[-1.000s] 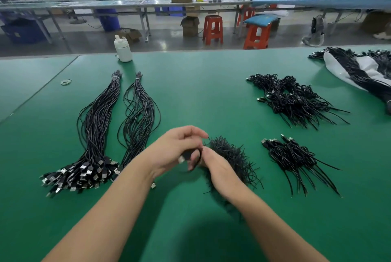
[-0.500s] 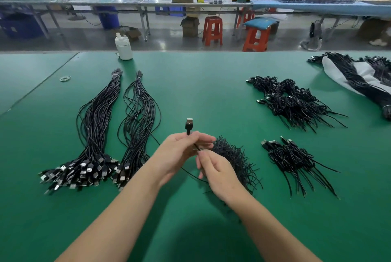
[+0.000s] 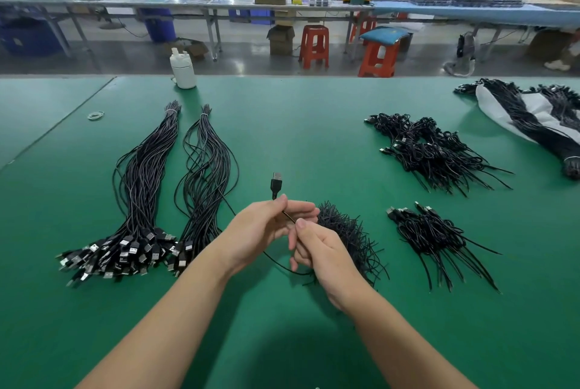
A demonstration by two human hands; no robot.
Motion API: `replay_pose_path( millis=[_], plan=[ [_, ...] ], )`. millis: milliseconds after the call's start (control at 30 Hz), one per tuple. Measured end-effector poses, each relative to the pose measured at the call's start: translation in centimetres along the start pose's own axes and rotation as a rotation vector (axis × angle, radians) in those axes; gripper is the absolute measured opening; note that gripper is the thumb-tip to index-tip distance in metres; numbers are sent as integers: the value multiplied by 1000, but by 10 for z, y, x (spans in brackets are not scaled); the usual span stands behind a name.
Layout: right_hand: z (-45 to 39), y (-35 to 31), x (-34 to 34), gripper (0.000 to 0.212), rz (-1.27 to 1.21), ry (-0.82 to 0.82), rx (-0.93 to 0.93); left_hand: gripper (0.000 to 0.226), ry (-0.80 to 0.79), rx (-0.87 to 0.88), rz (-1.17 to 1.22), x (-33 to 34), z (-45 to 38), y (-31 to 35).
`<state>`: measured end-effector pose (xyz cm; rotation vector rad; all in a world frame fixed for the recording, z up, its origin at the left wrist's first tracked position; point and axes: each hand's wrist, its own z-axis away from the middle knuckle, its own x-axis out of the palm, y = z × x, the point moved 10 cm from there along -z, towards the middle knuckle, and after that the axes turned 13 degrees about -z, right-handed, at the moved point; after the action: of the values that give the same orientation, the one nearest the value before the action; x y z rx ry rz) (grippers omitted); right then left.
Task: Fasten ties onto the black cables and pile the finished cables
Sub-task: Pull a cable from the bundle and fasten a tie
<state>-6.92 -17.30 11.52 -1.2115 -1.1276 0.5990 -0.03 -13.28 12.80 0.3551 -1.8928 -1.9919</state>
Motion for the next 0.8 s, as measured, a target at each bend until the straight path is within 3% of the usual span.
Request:
replay_pose_path(
  millis=[67,167,233,300,400,600,700,800],
  plan=[
    [1,9,3,43,-36,-12,48,49,88,70,38,-5,-1,10],
    [2,26,5,40,-80,-27,126,52,149,162,379,-13,-3,29],
    [2,36,4,38,-128,-33,165,51,76,139,525,-14,-1,34],
    [1,39,3,35,-201,-58,202,45,-131,60,470,0,8,34],
    [0,41,0,35,-215,-95,275,40,-367,-39,218,17,25,19],
    [7,61,0,43,-22,-160,484,49,-533,-285,-425,29,51,-25],
    [6,61,-6,44,59,-123,508,45,-417,-428,-726,18,55,-46],
    [4,58,-7,43,8,-99,483,44,-240,-361,-1122,-5,48,-37]
  ],
)
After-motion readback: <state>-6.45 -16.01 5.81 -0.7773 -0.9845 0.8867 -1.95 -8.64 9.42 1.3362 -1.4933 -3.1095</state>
